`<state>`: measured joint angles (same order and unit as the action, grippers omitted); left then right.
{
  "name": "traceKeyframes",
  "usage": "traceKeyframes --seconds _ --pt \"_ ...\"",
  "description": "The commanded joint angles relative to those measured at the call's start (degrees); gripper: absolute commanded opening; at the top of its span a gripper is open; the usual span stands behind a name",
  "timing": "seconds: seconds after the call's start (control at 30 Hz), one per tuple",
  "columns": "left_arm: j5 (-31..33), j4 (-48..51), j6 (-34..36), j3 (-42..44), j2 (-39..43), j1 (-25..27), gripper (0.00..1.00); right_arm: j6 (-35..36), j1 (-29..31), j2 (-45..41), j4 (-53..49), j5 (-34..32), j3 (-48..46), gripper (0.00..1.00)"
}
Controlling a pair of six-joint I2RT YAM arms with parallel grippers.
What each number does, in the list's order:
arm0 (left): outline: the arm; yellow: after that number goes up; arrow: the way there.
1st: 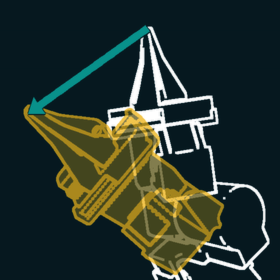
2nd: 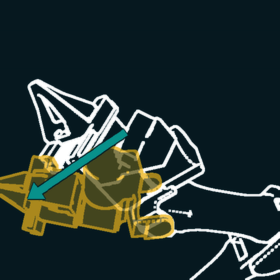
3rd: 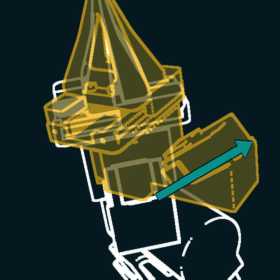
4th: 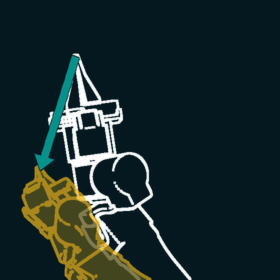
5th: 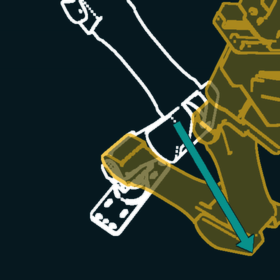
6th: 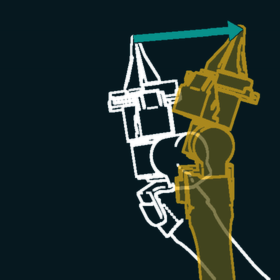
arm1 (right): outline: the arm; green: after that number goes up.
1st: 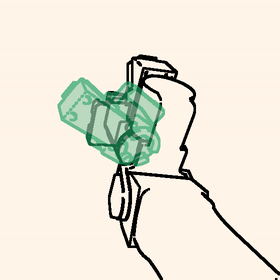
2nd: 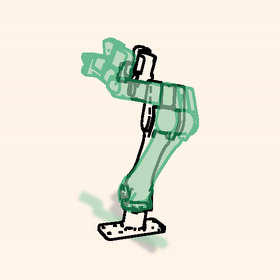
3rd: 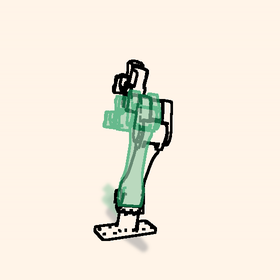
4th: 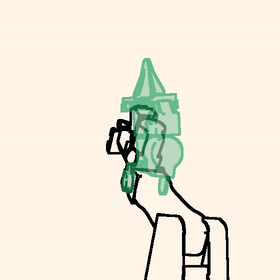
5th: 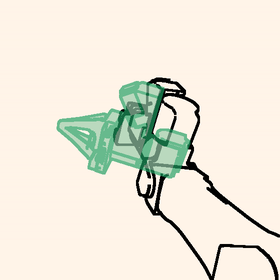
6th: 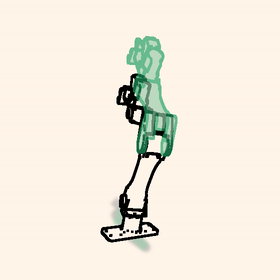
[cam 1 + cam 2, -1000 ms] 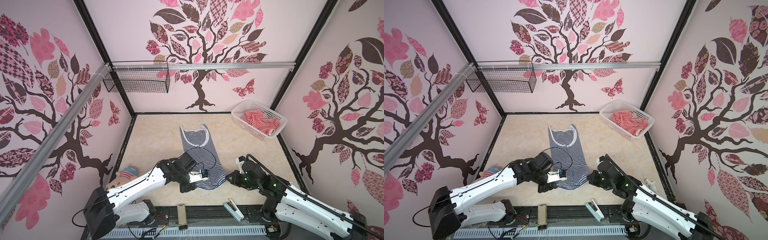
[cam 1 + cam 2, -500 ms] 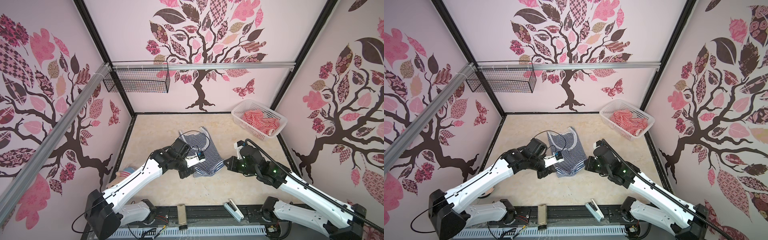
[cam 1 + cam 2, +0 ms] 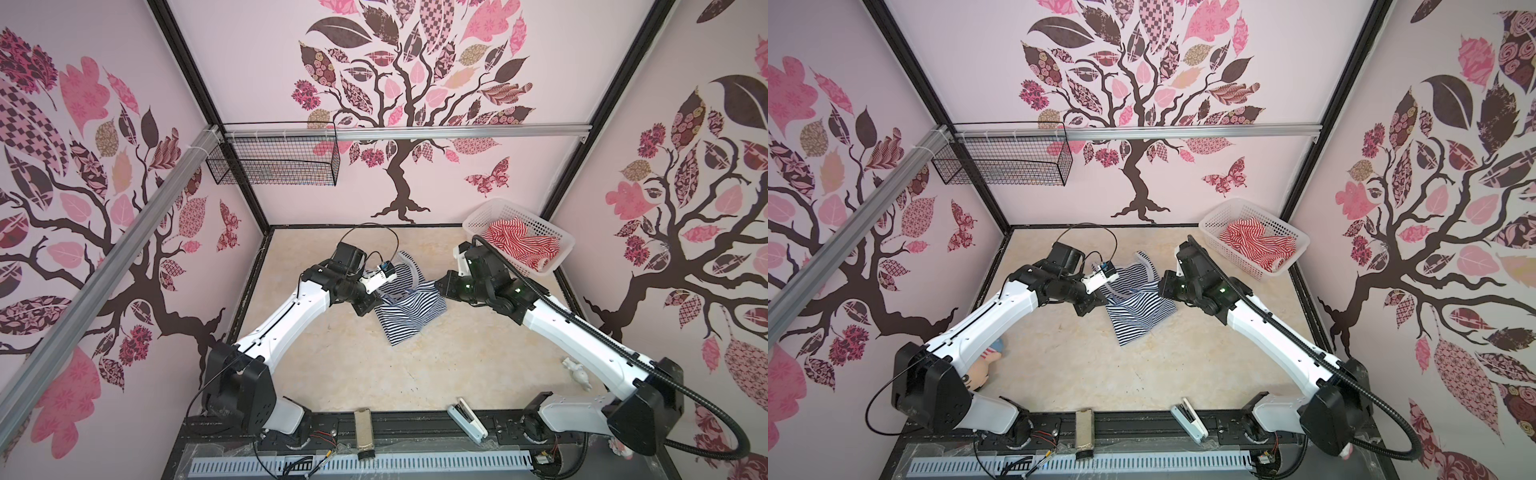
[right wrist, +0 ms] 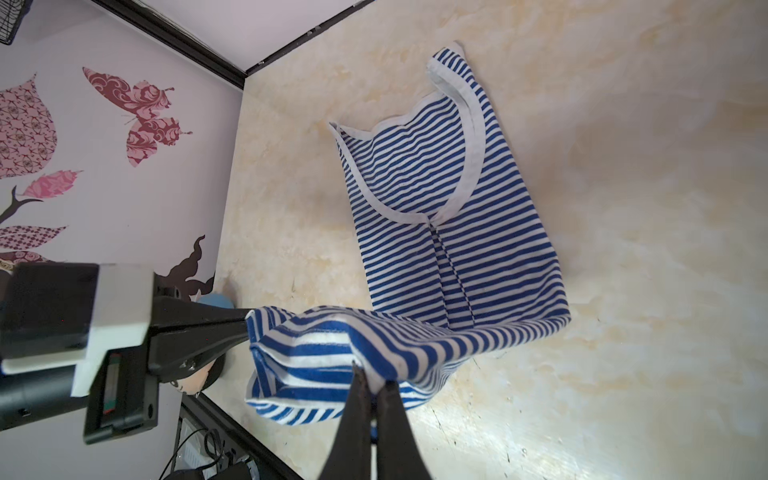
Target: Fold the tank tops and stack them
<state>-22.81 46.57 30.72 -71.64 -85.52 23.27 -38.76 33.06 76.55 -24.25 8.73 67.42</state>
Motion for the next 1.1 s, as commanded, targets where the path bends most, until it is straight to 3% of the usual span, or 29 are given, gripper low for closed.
traceKeyframes --seconds 0.0,0.43,1.03,1.07 --pt "-3.9 -2.12 0.89 -3.54 -2.2 -2.04 0.0 2.48 -1.3 4.54 1.37 2.54 3.92 0.0" --pt "-0.11 -2.11 2.5 -10.01 -19.34 -5.6 0.0 4.43 -7.32 25.49 5.55 8.25 11.82 0.0" --pt "10.84 -6.28 -3.34 -11.92 -27.47 -5.69 0.0 7.16 -9.81 44.86 1.08 9.7 27.64 0.0" --pt "11.83 -6.64 -4.04 -12.26 -27.72 -5.69 0.1 7.13 -10.09 45.27 0.96 9.9 28.11 0.03"
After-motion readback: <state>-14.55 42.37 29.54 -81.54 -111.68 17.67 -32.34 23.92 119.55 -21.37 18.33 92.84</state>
